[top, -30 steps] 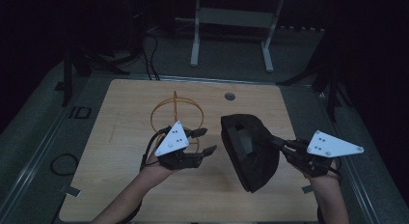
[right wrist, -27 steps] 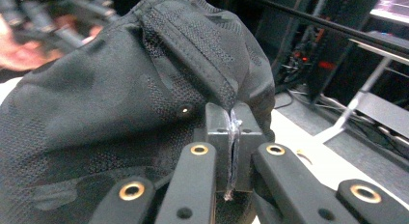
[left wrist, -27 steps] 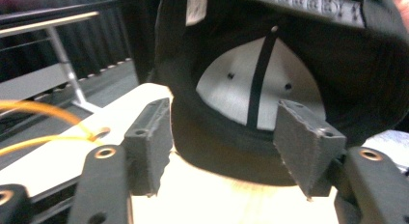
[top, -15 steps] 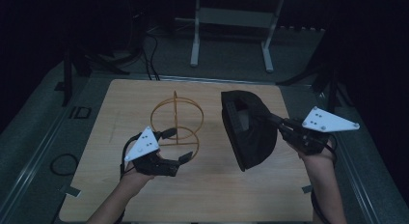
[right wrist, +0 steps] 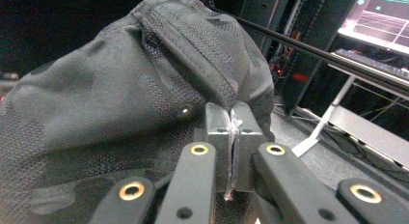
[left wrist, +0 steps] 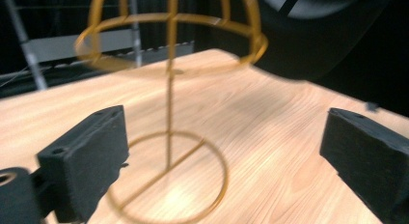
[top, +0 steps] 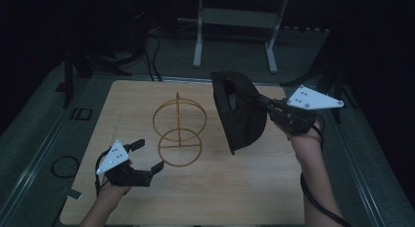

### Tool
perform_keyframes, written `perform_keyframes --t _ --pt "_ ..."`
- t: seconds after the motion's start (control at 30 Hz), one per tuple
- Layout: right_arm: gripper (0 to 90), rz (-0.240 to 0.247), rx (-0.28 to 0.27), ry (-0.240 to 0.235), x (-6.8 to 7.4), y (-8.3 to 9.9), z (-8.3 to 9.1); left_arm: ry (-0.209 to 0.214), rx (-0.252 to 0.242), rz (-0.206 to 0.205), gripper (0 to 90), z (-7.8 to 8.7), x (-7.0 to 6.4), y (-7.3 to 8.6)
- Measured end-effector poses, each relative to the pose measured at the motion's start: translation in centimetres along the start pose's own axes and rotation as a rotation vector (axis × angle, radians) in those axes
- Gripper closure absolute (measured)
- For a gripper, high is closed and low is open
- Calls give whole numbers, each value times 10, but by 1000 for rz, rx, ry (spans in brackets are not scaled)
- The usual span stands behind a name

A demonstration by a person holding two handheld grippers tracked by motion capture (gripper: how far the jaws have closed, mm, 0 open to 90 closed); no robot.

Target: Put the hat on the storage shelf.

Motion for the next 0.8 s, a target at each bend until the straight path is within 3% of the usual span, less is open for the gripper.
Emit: perform_keyframes --t 0.13,0.2,0.43,0.63,0.8 --pt "888 4 -2 1 1 -7 -11 -48 -9 15 38 10 10 23" --pt "887 1 -5 -3 1 -11 -16 -66 -25 43 31 16 15 30" --pt "887 23 -13 -9 6 -24 -35 -118 30 53 21 23 28 61" --pt "887 50 17 -14 17 -31 -53 -143 24 57 21 31 33 71" --pt "887 48 28 -59 27 -30 -67 -147 23 52 22 36 35 79"
Point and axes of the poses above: each handheld gripper's, and its own axes: z roughly backward along the jaws, y roughly out of its underside, x roughly to its left, the point moved 7 cm from there along -z, roughly forward along the jaws, and after that the axes turned 1 degree about -x, right-handed, at the moved point
